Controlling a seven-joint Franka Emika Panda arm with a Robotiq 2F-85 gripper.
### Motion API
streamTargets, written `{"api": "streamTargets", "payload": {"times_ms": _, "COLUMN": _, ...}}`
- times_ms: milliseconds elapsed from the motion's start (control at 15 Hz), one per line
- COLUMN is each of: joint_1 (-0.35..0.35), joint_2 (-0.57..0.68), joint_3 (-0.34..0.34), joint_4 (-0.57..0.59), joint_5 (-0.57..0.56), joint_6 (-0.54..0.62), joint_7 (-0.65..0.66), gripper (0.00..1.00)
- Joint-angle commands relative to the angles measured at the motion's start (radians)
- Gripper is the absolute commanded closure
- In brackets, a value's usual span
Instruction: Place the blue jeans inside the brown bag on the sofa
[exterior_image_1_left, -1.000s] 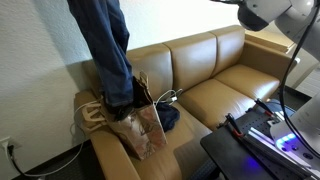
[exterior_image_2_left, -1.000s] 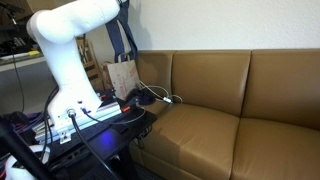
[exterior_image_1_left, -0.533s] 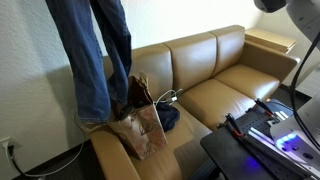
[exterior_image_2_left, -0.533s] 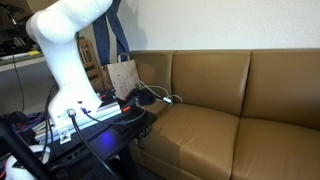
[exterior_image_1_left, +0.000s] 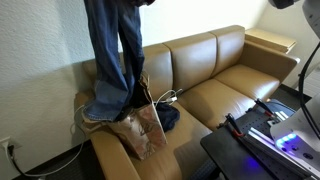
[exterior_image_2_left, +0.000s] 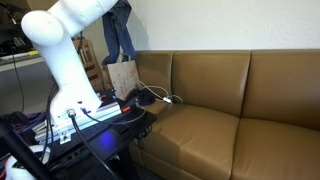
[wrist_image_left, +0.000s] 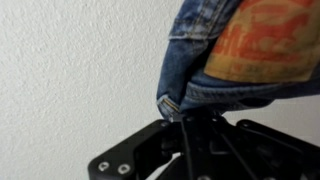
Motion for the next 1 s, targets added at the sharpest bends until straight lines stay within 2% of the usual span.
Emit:
{"api": "streamTargets", "payload": {"times_ms": 0, "joint_1": -0.218, "joint_2": -0.049, "joint_3": 0.046, "joint_4": -0.175, "joint_5": 0.089, "joint_6": -0.026, "joint_7": 0.063, "gripper": 0.99}}
{"api": "streamTargets", "payload": {"times_ms": 67, "joint_1": -0.253, "joint_2": -0.048, "joint_3": 0.062, "joint_4": -0.207, "joint_5": 0.123, "joint_6": -0.033, "joint_7": 0.054, "gripper": 0.99}}
{"api": "streamTargets", "payload": {"times_ms": 200, "joint_1": -0.279, "joint_2": -0.048, "joint_3": 0.087, "joint_4": -0.232, "joint_5": 0.18, "joint_6": -0.024, "joint_7": 0.031, "gripper": 0.99}}
{"api": "streamTargets", "payload": {"times_ms": 333, "joint_1": -0.278, "joint_2": -0.058, "joint_3": 0.1, "joint_4": -0.237, "joint_5": 0.208, "joint_6": -0.012, "joint_7": 0.022, "gripper": 0.99}}
{"api": "streamTargets", "payload": {"times_ms": 533, "joint_1": -0.255, "joint_2": -0.09, "joint_3": 0.109, "joint_4": -0.196, "joint_5": 0.191, "joint_6": 0.005, "joint_7": -0.021, "gripper": 0.99}}
{"api": "streamTargets", "payload": {"times_ms": 667, "joint_1": -0.28, "joint_2": -0.122, "joint_3": 0.135, "joint_4": -0.162, "joint_5": 0.152, "joint_6": 0.012, "joint_7": -0.081, "gripper": 0.99}}
{"api": "streamTargets", "payload": {"times_ms": 933, "joint_1": -0.335, "joint_2": -0.127, "joint_3": 0.213, "joint_4": -0.114, "joint_5": 0.182, "joint_6": 0.031, "joint_7": -0.329, "gripper": 0.99}}
